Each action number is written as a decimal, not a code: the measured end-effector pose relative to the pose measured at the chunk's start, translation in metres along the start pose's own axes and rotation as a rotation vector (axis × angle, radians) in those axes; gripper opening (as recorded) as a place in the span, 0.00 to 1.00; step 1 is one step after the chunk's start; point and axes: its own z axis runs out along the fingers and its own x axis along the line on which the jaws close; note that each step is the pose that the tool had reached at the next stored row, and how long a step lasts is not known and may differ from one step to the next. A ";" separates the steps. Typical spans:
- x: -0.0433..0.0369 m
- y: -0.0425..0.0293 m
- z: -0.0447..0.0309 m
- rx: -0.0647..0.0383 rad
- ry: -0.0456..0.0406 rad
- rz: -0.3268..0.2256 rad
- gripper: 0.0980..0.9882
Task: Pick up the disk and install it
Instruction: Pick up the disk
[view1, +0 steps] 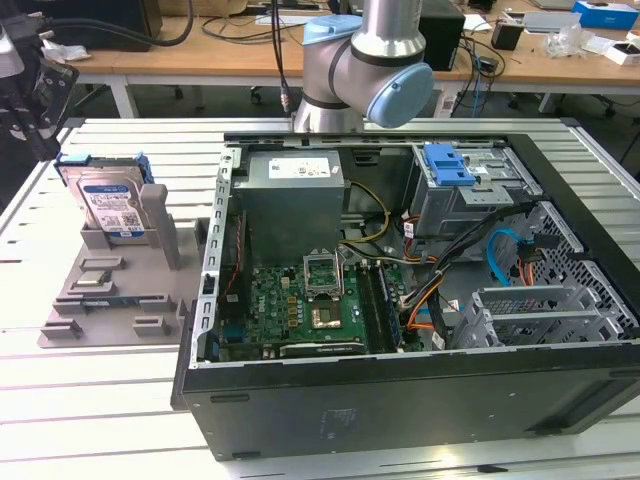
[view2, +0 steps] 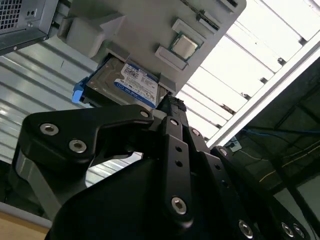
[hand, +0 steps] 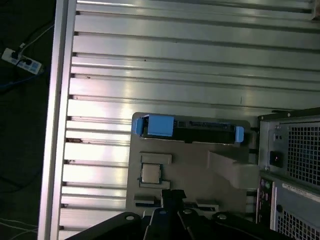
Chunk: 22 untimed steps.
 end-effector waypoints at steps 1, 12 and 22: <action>0.0000 0.0000 0.0000 0.000 0.0005 -0.015 0.01; 0.0000 0.0000 0.0000 -0.006 0.0100 -0.258 0.01; 0.0000 0.0000 0.0000 -0.009 0.0148 -0.383 0.01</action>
